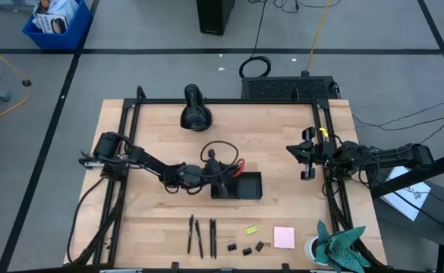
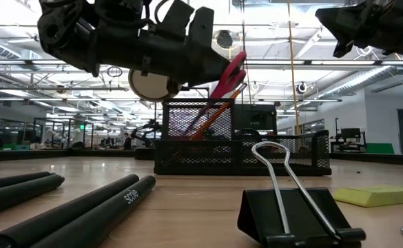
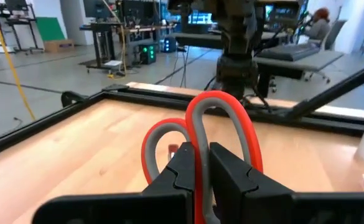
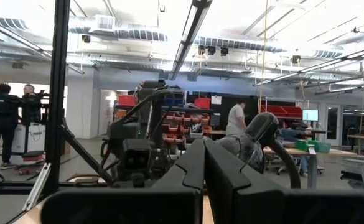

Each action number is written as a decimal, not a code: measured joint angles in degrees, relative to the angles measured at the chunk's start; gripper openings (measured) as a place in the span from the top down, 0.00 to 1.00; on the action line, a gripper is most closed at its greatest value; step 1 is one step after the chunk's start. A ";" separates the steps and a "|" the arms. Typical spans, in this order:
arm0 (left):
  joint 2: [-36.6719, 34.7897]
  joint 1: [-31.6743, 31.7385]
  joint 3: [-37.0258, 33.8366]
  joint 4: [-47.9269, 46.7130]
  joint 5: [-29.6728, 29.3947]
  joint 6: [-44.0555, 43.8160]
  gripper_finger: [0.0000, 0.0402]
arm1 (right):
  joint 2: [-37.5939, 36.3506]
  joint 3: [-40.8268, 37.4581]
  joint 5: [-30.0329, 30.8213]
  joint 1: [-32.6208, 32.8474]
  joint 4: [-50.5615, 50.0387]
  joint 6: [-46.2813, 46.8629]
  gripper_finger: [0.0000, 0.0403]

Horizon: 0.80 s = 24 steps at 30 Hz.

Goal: Pick and place office supplies into organizer
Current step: Put the scissors into the desk organizer

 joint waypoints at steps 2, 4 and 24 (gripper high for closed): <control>0.00 -0.61 0.00 -1.55 -0.51 1.20 0.94 | 0.00 -0.01 -0.01 0.00 -0.01 1.28 1.00; 0.00 -1.06 0.04 -2.66 -1.17 2.31 0.94 | 0.00 0.01 -0.01 0.00 -0.21 3.10 1.00; 0.00 -0.28 -0.02 -2.38 0.06 8.92 0.94 | -0.04 0.01 -0.01 0.00 -4.37 5.18 1.00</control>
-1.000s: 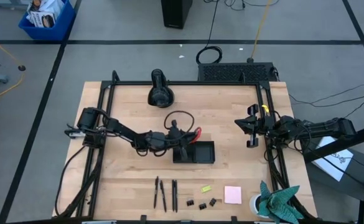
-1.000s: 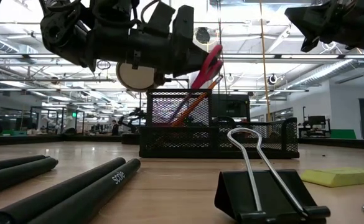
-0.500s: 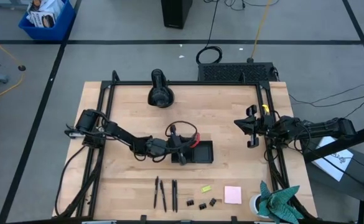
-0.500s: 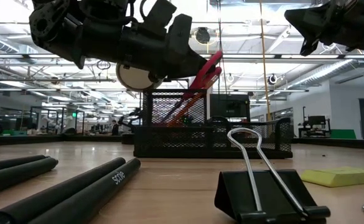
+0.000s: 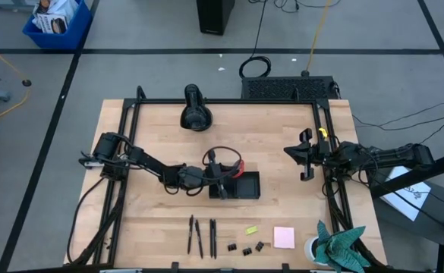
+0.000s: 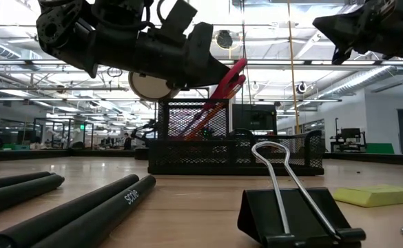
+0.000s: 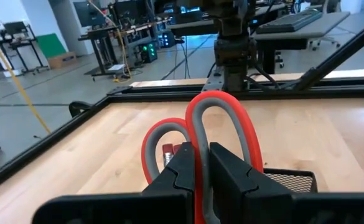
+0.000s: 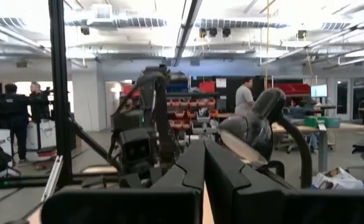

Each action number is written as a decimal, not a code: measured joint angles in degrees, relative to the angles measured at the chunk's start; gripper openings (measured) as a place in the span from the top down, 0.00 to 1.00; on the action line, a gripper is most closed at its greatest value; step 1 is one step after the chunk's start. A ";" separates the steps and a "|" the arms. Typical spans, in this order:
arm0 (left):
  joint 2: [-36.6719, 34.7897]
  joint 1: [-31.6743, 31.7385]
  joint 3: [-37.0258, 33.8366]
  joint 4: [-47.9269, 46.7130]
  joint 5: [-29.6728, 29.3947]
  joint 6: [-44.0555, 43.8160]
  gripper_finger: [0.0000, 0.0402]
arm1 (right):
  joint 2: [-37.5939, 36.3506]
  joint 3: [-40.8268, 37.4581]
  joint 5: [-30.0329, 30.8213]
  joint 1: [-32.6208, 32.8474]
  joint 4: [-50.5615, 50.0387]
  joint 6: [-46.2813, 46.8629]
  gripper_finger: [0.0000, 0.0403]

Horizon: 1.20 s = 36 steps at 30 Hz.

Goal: Pick and place office supplies into organizer
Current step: Put the scissors into the desk organizer, then put the pen into the desk organizer

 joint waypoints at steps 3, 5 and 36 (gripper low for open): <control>0.00 0.00 0.00 0.00 -0.04 0.28 0.94 | 0.04 0.00 0.00 0.00 -0.65 -0.39 1.00; 0.00 0.04 0.00 0.00 -0.06 -0.13 0.94 | 0.00 0.00 0.02 0.00 -0.55 -0.69 1.00; -3.12 -3.68 0.09 1.22 -3.64 3.57 0.95 | 0.00 0.00 0.73 0.02 -1.26 -0.83 1.00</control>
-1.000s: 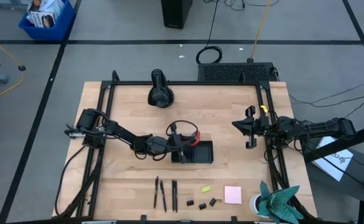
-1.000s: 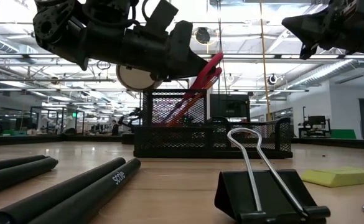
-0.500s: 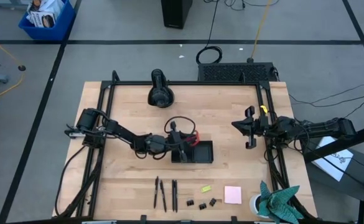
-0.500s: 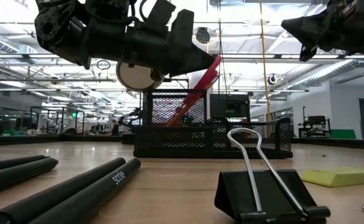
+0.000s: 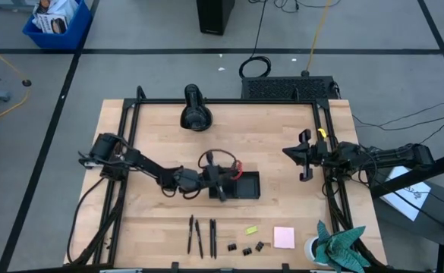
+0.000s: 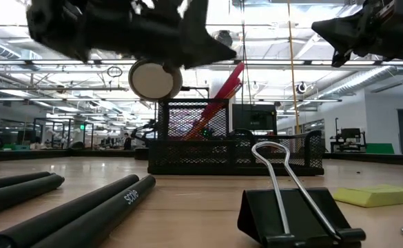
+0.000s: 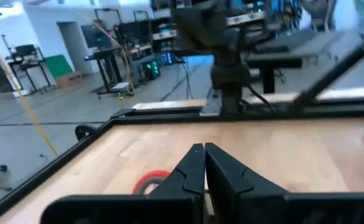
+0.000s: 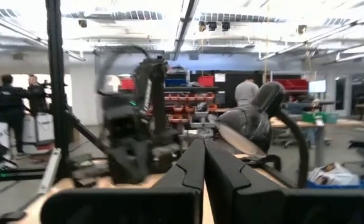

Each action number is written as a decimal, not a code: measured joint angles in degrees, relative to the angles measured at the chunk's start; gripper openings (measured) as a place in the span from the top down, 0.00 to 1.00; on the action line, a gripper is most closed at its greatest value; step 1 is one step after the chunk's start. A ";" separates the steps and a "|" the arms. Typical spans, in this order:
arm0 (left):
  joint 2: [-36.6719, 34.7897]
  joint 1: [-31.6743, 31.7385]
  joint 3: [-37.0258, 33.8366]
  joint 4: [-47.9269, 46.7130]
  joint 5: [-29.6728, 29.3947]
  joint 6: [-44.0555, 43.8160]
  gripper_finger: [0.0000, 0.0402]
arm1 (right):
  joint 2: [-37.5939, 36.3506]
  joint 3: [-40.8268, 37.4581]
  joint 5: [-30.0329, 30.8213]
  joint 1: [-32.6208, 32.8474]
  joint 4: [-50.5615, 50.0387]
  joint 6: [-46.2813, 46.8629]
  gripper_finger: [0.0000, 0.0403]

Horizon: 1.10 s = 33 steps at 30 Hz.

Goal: Pick and place office supplies into organizer
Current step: Put the pen into the desk organizer

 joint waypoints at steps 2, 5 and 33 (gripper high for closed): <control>-3.72 -1.93 0.53 -8.47 -2.93 0.01 0.96 | 0.03 0.00 2.05 0.00 -0.02 -1.28 0.99; -9.39 -4.86 2.80 -25.42 -9.52 -4.64 0.97 | 0.03 0.00 3.79 -0.02 -0.02 -3.31 0.98; 20.32 -17.05 55.25 -131.82 29.17 -95.47 0.99 | 0.35 0.00 5.08 0.00 -5.86 0.30 0.93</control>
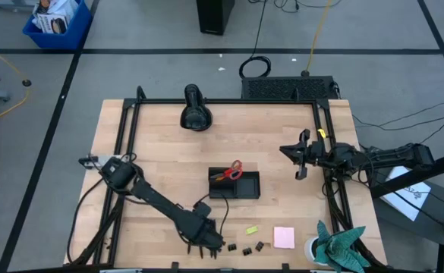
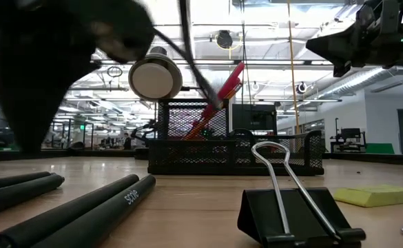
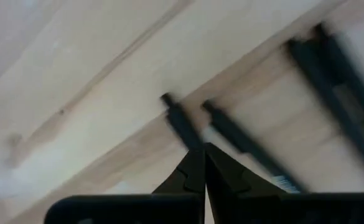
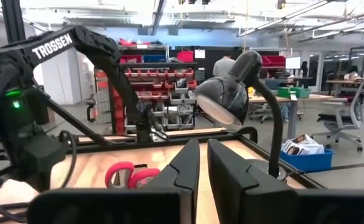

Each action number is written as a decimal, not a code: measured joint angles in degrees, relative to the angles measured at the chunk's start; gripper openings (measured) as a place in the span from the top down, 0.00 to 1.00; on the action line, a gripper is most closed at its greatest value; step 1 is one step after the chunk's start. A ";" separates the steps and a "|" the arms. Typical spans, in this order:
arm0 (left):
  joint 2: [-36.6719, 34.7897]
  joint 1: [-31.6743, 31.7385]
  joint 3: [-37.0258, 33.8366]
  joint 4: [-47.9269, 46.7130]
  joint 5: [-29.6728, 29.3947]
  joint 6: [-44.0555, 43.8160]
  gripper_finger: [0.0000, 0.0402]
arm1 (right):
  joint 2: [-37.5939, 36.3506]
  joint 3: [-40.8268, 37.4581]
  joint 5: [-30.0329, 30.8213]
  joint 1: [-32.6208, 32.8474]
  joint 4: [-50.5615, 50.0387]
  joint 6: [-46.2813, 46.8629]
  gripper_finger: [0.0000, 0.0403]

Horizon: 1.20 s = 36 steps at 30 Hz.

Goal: Pick and place office supplies into organizer
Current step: Put the pen into the desk organizer

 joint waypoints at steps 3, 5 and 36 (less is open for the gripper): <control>-0.67 -0.14 1.53 0.23 -1.07 -3.08 0.96 | 0.00 0.00 -0.01 0.00 0.31 -0.51 0.92; -0.77 -0.21 2.46 0.40 -2.22 -4.99 0.91 | 0.02 0.00 0.01 0.00 0.29 -1.43 0.91; -1.35 -4.12 -12.64 14.71 0.30 -27.14 0.48 | 0.02 -0.01 -4.46 0.00 3.38 -1.68 0.84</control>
